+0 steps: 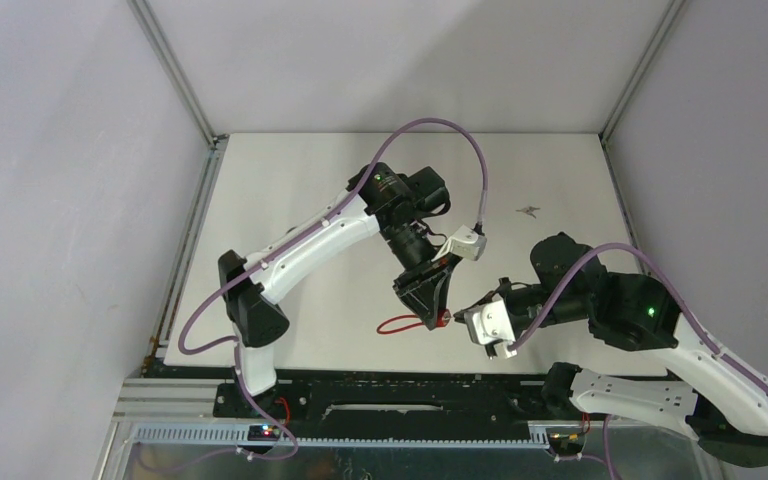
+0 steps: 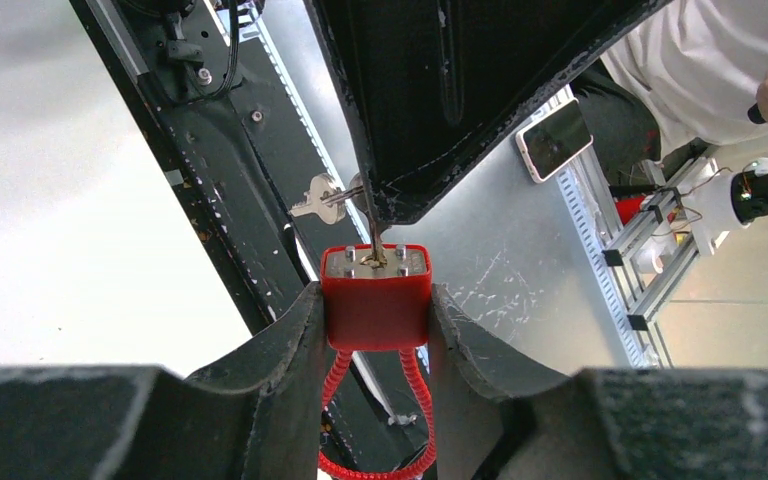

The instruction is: Unlock with the key

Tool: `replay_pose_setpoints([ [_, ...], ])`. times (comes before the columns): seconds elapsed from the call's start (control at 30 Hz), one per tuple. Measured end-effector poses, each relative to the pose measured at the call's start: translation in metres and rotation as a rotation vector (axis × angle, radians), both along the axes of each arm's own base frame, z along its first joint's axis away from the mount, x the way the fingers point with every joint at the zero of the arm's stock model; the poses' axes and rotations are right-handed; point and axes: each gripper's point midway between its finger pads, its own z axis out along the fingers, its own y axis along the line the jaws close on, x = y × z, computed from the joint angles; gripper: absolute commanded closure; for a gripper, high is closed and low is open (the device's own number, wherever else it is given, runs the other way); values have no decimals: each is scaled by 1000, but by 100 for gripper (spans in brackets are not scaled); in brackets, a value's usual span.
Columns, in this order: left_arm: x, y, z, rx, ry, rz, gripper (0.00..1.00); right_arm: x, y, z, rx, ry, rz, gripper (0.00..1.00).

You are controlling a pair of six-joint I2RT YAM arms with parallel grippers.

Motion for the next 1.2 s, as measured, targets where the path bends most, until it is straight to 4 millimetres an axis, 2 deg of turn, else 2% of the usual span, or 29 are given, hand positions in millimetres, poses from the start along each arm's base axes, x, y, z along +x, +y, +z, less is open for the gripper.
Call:
replay_pose_setpoints([
  [1.2, 0, 0, -6, 18, -42, -9, 100, 8, -3, -11, -27, -12, -49, 100],
])
